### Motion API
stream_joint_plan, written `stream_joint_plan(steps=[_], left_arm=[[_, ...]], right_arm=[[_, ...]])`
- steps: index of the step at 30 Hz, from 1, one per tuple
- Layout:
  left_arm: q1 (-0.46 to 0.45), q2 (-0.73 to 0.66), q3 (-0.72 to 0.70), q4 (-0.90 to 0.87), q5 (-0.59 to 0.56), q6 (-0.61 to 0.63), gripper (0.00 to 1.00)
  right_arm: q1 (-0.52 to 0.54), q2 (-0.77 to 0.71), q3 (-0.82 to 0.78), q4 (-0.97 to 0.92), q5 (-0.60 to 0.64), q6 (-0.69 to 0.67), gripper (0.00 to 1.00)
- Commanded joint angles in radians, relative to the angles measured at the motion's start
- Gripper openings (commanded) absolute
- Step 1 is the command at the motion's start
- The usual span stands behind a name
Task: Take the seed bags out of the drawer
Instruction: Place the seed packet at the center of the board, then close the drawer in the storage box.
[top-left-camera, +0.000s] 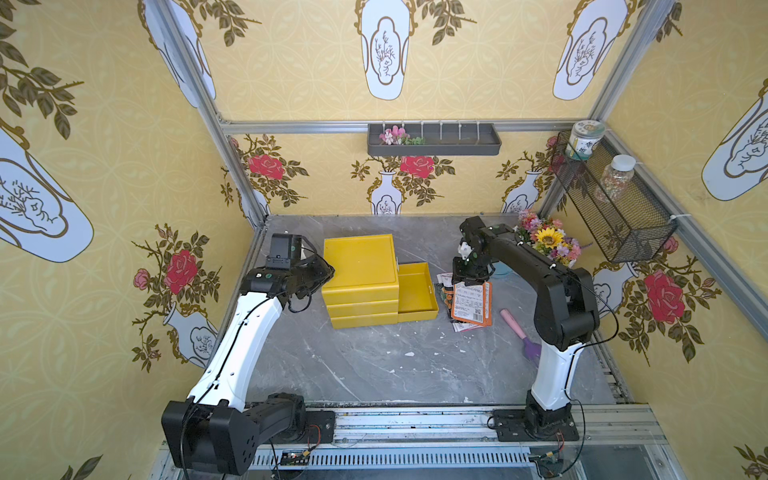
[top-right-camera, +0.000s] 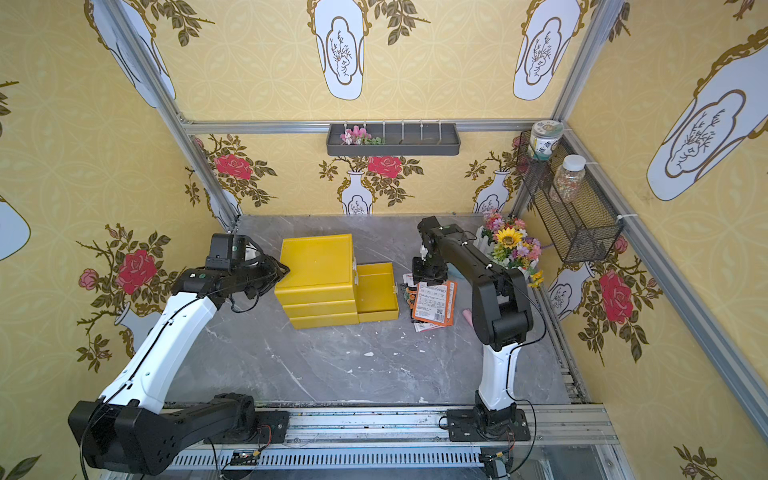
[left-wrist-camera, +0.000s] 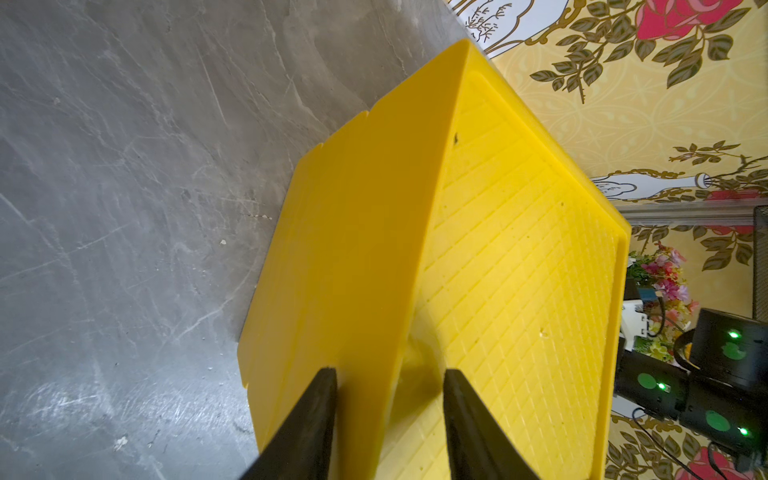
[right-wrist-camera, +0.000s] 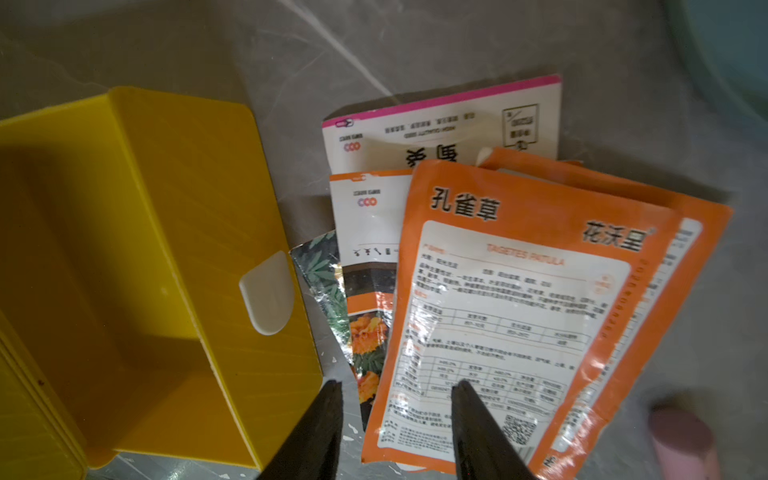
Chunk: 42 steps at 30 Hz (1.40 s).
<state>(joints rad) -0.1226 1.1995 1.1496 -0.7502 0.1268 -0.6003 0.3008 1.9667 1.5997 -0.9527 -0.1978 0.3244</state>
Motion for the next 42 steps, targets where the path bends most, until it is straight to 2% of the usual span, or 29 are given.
stream_joint_plan(steps=[1,17,28,35,42], left_arm=[[0.0,-0.005,-0.007,-0.005,0.016,0.002,0.47],[0.0,-0.024,-0.021,-0.008,0.017,0.002,0.47],[0.0,-0.013,-0.015,-0.001,0.019,0.009,0.47],[0.0,-0.014,-0.01,-0.001,0.014,0.012,0.47],[0.001,-0.003,0.069,-0.022,-0.021,0.031,0.47]], right_arm=[[0.036,0.033,0.017,0.036,-0.026,0.052,0.48],[0.146,0.113,0.036,0.138,-0.156,0.172,0.48],[0.242,0.177,0.071,0.282,-0.312,0.315,0.49],[0.258,0.188,0.04,0.389,-0.409,0.398,0.48],[0.223,0.135,0.02,0.294,-0.325,0.324,0.5]])
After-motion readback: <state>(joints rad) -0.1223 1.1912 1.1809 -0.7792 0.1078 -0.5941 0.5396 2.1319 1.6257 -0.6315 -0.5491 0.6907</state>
